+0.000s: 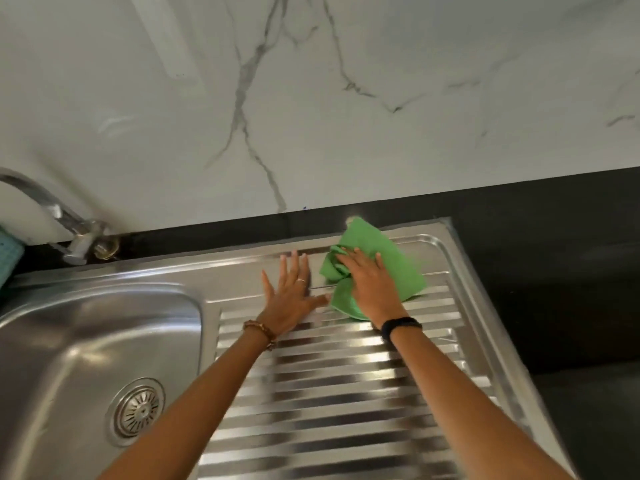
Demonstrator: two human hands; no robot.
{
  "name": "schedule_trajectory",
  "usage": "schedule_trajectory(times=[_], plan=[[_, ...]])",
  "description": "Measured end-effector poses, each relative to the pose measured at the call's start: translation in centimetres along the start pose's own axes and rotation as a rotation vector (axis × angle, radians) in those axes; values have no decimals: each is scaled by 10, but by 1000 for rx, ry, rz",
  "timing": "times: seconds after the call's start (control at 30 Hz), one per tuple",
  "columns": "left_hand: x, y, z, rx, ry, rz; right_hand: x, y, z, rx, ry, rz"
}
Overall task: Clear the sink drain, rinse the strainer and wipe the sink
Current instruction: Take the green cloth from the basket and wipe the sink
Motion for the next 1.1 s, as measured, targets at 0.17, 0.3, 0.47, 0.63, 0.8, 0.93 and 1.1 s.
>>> schedule_trajectory(times=[0.17, 0.3, 0.47, 0.63, 0.8, 0.93, 1.1], plan=[[12, 19, -23, 41, -35, 108, -21, -44, -71, -36, 123, -13], [11, 19, -19, 57, -27, 136, -30, -49, -79, -36, 263, -90], [16, 27, -17, 101, -47, 156, -23, -25, -44, -35, 253, -135], [19, 28, -16, 75, -29, 124, 0, 14, 23, 4, -41, 21], [17, 25, -14, 149, -64, 93, -3, -9, -5, -133, -92, 3], [11, 24, -15, 115, -103, 81, -18, -46, -53, -204, 107, -107], [9, 24, -70, 131, 94, -54, -35, -69, -91, -320, 294, -131]])
Point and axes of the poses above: each hand's wrist, its own x-axis towards the middle knuckle, its own y-axis out of the palm, z = x × y, the point moved 10 cm from there along x, towards the middle knuckle, and after that the axes turned 4 degrees about x, right-handed, at the moved point
